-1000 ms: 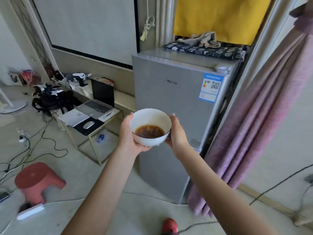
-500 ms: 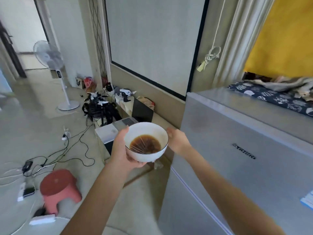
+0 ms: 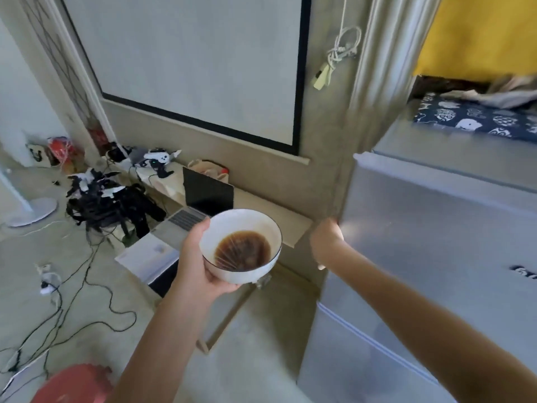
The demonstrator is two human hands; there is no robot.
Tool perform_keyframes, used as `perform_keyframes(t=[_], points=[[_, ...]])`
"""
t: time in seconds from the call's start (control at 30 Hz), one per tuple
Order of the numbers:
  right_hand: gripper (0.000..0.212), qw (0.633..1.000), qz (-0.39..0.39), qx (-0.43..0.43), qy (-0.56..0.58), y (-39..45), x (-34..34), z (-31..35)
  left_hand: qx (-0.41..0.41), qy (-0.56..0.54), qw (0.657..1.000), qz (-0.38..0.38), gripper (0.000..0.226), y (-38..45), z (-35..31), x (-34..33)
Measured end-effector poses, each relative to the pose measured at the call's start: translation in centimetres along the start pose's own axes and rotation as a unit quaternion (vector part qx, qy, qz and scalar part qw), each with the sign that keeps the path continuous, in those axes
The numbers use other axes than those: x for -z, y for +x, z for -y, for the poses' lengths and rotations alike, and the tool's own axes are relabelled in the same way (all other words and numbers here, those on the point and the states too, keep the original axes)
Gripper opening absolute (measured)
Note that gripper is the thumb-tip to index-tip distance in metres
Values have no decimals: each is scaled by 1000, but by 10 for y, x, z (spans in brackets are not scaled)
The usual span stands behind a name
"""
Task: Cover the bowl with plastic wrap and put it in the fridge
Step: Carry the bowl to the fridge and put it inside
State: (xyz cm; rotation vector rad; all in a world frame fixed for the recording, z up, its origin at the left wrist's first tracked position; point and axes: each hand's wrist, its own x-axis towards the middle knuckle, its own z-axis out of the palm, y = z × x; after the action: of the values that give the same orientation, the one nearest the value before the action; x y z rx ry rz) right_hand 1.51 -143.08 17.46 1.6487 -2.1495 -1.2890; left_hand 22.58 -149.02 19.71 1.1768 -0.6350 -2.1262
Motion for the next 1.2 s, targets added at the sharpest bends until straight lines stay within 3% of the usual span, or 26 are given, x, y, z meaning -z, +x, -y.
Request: perform_keyframes(t=[0.17,0.37,0.5,0.6,0.67,0.73,0.77,0.87,0.97,1.07,1.13,1.2], points=[[33,995,21,-79,65,-1,9,11,85,90,986,109,59,46,-39,-1],[30,985,79,-143,57,-5,29,19,134,169,963,160,56,75,-52,-13],[29,969,137,-182,99,-3,42,33,154,185,949,203,36,87,-57,-16],[31,928,228,-232,181,-11,35,64,165,192,942,219,36,96,-60,-17],[31,890,237,-288,262,-23,27,82,175,202,937,226,39,102,-57,-19],[26,836,174,-358,377,-43,24,96,187,212,931,232,39,103,-52,-22],[23,792,127,-398,445,-57,23,100,191,215,927,239,38,102,-49,-25],[17,632,27,-502,590,-100,17,112,203,230,916,259,38,96,-36,-35],[15,495,-33,-591,636,-136,3,119,217,251,901,279,43,87,-20,-48],[13,330,-95,-627,699,-168,-6,124,236,272,882,304,44,73,0,-61],[10,264,-125,-637,713,-189,-13,128,247,288,868,321,39,63,13,-69],[5,234,-165,-666,689,-207,-24,133,255,296,856,338,36,55,29,-78]])
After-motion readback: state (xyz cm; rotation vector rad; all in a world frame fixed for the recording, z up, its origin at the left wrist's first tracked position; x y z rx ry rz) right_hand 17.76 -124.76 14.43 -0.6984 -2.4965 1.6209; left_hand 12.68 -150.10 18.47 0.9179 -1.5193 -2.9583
